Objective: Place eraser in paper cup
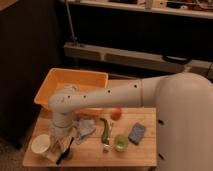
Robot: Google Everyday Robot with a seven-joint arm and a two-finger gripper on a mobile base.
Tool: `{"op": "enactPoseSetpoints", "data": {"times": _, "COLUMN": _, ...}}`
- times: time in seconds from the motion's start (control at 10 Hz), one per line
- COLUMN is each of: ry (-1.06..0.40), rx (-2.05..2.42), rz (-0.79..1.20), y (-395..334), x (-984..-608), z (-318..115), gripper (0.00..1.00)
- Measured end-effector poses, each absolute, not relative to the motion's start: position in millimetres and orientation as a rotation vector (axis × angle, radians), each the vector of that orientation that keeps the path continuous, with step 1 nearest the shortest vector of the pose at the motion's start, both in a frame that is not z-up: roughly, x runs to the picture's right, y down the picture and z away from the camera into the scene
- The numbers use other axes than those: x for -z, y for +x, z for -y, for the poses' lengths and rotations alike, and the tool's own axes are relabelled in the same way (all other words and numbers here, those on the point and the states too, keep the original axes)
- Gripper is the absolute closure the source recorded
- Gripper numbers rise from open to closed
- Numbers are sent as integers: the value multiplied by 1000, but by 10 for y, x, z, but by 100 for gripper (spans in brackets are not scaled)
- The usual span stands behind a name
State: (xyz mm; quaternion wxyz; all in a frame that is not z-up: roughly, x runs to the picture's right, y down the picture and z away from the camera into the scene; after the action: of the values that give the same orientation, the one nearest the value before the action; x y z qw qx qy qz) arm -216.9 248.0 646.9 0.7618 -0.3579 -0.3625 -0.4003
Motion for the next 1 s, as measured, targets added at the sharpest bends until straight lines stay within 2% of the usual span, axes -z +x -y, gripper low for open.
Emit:
{"op": "enactPoseSetpoints", "data": {"times": 0.3, "ry": -759, "rx": 782, "rz": 772, "y": -1704, "x": -6359, "z": -2418, "gripper": 100}}
{"op": "enactPoseSetpoints", "data": {"times": 0.6, "ry": -672, "rx": 586, "rz": 776, "y": -992, "x": -6349, "z": -2073, "gripper": 100}}
{"op": "enactPoseSetpoints", "data": {"times": 1.0, "ry": -612, "rx": 514, "rz": 800, "y": -919, "x": -6230, "z": -1681, "gripper": 100}}
